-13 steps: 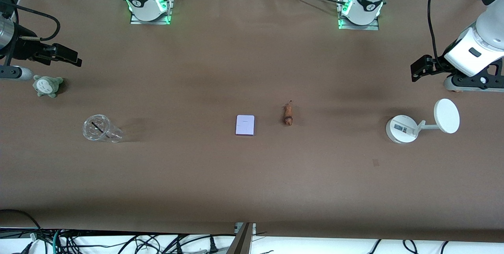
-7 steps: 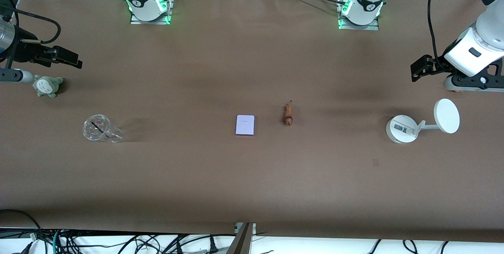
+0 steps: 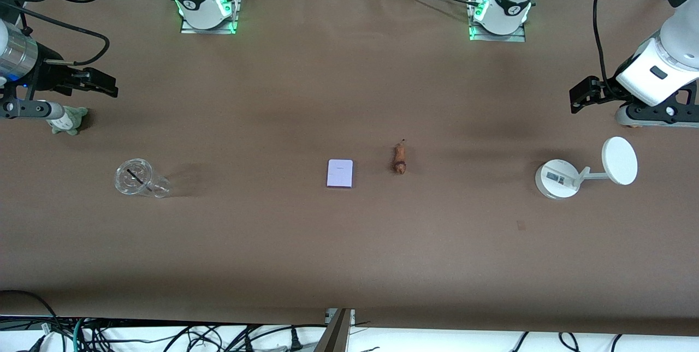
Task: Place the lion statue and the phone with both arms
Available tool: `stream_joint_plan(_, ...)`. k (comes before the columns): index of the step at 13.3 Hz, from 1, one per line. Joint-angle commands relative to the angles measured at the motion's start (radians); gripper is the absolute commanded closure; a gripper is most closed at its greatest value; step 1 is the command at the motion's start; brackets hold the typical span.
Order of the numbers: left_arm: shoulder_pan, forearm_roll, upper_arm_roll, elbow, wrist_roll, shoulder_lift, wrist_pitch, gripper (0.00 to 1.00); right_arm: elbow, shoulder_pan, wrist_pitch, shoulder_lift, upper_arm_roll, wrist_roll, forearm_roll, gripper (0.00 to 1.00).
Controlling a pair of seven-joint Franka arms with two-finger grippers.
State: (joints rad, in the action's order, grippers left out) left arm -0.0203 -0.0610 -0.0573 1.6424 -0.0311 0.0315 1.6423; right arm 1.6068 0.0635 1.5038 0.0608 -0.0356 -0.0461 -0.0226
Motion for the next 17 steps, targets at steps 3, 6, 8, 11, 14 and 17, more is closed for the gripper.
stream_joint_plan(3,-0.004,0.015,0.002,-0.001,0.002,-0.013,-0.016,0.0,-0.028,-0.001,-0.024,0.008,0.0,-0.001,-0.016,0.0)
stream_joint_plan(6,-0.004,0.015,0.002,0.001,0.002,-0.013,-0.016,0.0,-0.028,-0.001,-0.025,0.008,-0.001,-0.001,-0.011,0.0)
stream_joint_plan(8,-0.004,0.016,0.002,-0.001,-0.001,-0.007,-0.013,0.0,-0.027,0.002,-0.027,0.008,0.0,0.003,-0.013,0.0)
stream_joint_plan(11,-0.006,0.033,0.001,0.001,0.0,0.005,-0.015,0.0,-0.025,0.037,-0.024,0.014,0.002,-0.001,-0.013,0.0)
stream_joint_plan(14,-0.007,0.046,-0.021,0.001,-0.013,0.01,-0.013,0.0,-0.027,0.116,-0.008,0.042,0.002,-0.014,-0.01,0.0)
stream_joint_plan(17,-0.009,0.073,-0.021,0.002,-0.016,0.014,-0.012,0.0,-0.028,0.189,0.065,0.097,0.002,-0.147,0.061,0.0)
